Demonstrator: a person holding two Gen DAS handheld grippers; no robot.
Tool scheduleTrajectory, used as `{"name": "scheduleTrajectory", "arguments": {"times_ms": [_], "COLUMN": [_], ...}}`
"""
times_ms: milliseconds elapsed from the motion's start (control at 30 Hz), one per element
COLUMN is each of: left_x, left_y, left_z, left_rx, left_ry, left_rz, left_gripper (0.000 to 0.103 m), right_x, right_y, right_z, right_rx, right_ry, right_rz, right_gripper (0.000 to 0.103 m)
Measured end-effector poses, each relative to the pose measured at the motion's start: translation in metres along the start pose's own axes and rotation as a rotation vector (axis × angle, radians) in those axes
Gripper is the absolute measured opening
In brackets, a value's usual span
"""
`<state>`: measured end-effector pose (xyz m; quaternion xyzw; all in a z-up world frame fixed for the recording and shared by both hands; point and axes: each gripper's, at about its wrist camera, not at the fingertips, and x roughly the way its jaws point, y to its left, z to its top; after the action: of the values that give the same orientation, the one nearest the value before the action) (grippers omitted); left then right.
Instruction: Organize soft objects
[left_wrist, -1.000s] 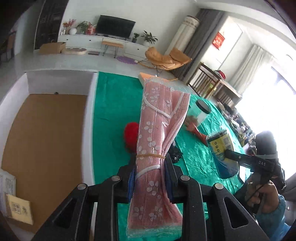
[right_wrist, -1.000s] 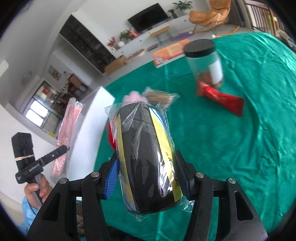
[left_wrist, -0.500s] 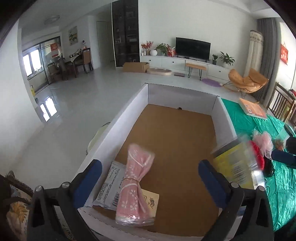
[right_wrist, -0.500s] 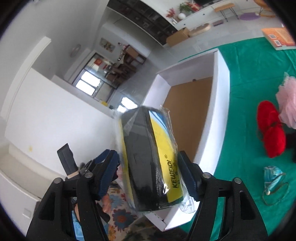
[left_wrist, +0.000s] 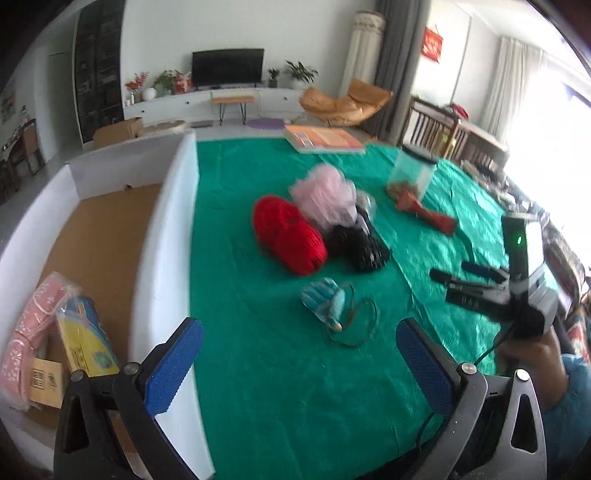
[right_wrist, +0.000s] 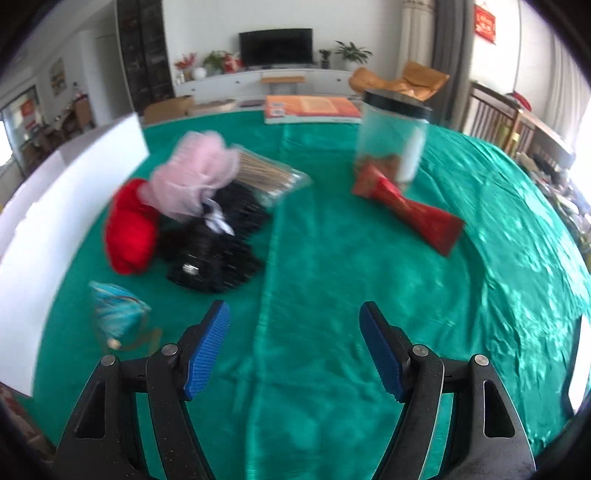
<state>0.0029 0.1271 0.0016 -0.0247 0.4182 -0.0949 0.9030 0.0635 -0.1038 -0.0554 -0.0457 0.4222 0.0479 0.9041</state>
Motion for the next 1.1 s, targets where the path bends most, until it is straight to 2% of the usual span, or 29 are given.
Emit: {"name": "scheduleTrajectory", "arguments": {"times_ms": [100, 200, 433, 500, 700, 867, 1100], "left_x": [0.041, 0.066, 0.106, 0.11, 0.117, 0.119, 0.119], "left_y": [-0.025, -0.032, -0.022, -0.022, -0.019, -0.018, -0.017], "left_z": [-0.018, -0.028, -0.024, -0.022, -0.015, -0.013, -0.014], "left_rx": [0.061, 0.08, 0.013, 0.021, 0.025, 0.025, 0.024], "left_ry": [0.073, 0.113, 0.14, 0.117, 0.099, 0.086, 0.084], "left_rz": [0.059, 0.09, 0.098, 0.123, 0.114, 0.112, 0.113], "left_gripper": [0.103, 0.103, 0.103, 0.103, 0.103, 0.103, 0.103], "right_x": [-0.001, 0.004, 0.014, 0.014, 0.016, 0.019, 0.019], "right_y": [-0.023, -0.026, -0.027, -0.027, -0.029, -0.037, -0.037], "right_z": [-0.012, -0.017, -0.017, -0.018, -0.02, -0.02, -0.021], "right_rx": [0.003, -0.014, -0.014, -0.012, 0.003, 0.056, 0.062], "right_ry": [-0.015, -0.022, 0.01, 0.01, 0.002, 0.018, 0.019], "right_rz": [-0.042, -0.048, -0.052, -0.051, -0.055, -0.025, -0.026], "right_gripper": [0.076, 0.076, 0.076, 0.076, 0.082, 0.086, 0.087]}}
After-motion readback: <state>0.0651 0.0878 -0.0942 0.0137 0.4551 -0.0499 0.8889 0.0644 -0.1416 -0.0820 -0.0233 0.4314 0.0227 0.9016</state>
